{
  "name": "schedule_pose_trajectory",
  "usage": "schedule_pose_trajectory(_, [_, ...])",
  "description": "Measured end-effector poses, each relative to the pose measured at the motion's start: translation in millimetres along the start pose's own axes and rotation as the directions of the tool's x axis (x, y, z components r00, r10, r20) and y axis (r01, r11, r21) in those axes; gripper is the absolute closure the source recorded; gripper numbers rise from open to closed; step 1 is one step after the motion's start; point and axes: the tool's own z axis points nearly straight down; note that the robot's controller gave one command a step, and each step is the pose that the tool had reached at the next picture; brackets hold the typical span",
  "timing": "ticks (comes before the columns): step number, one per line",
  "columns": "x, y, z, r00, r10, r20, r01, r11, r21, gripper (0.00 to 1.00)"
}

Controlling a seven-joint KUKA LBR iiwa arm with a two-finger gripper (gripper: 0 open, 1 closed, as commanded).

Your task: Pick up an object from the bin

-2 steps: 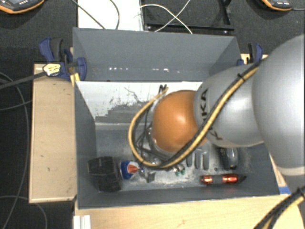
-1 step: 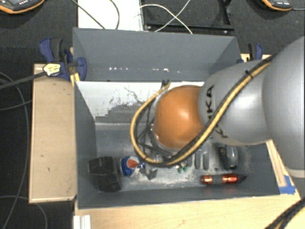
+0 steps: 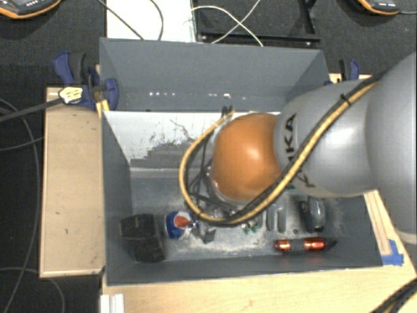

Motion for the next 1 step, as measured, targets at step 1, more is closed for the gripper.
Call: schedule_pose_trajectory(1, [0.0, 0.1, -6.7, 1.0, 0.0, 0.0, 0.0, 1.0, 0.0, 1.0])
